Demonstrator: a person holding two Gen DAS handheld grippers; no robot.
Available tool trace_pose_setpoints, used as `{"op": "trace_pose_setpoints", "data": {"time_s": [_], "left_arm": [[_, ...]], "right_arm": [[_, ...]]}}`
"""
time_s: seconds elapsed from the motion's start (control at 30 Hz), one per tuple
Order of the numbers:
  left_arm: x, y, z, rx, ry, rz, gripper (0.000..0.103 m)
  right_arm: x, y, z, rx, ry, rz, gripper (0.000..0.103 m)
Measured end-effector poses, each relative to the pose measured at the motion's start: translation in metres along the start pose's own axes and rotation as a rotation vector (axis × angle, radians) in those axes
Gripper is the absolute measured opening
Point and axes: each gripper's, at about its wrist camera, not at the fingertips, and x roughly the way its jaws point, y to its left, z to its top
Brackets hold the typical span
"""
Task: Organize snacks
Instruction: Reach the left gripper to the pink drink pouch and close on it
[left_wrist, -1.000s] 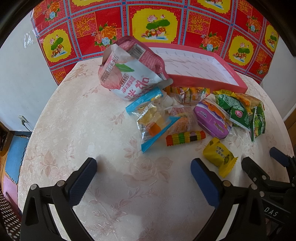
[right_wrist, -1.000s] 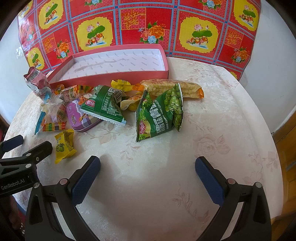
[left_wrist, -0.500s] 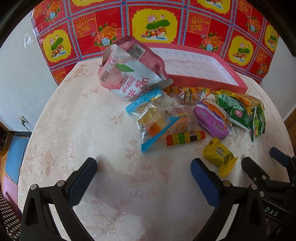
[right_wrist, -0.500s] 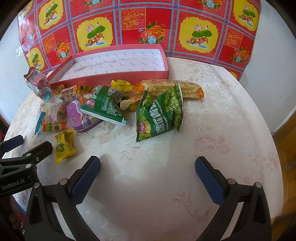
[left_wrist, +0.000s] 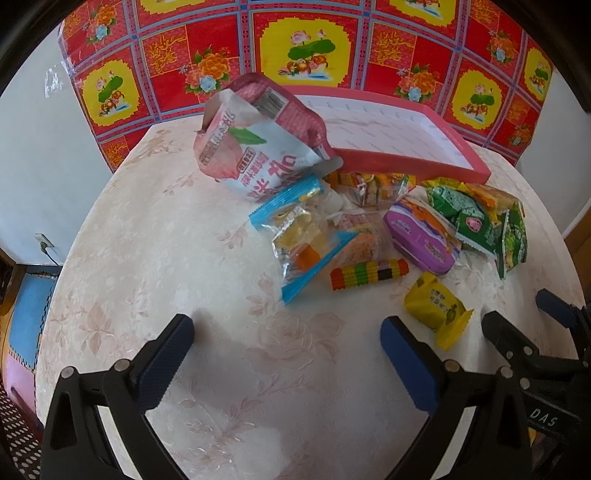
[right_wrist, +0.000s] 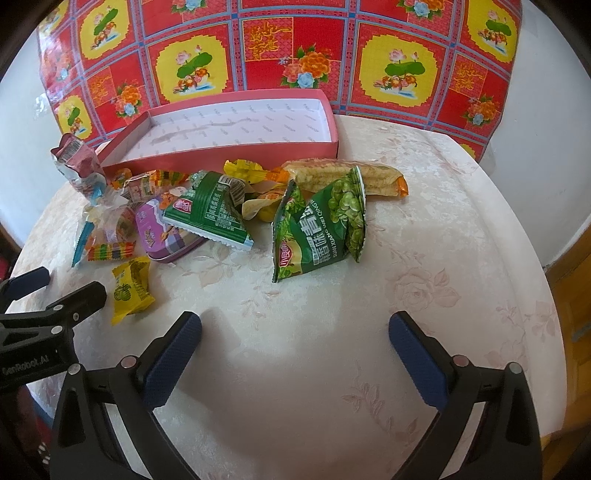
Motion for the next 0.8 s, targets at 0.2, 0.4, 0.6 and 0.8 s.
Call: {"op": "trace_pose_setpoints", "data": {"time_s": [0.2, 0.4, 0.6, 0.8], "left_arm": [[-0.005, 0.004, 0.003, -0.01, -0.016, -0.033, 0.092], [-0.016, 0.008, 0.011, -0.024, -0.067, -0.061, 0.092], [-0.02, 0.014, 0.027, -0.057, -0.092, -0.09, 0.092], [-0.013, 0.024, 0.046, -0.099, -0.102, -0.1, 0.092]], "right_arm": [[-0.007, 0.003, 0.007, -0.03, -0.026, 0.037, 0.09], [-0.018, 0.001, 0.013, -0.045, -0.076, 0.063, 0.09], [-0.02, -0.001, 0.021, -0.044, -0.071, 0.093, 0.089], [-0.022, -0.001, 0.026, -0.034, -0.07, 0.126, 0.089]]}}
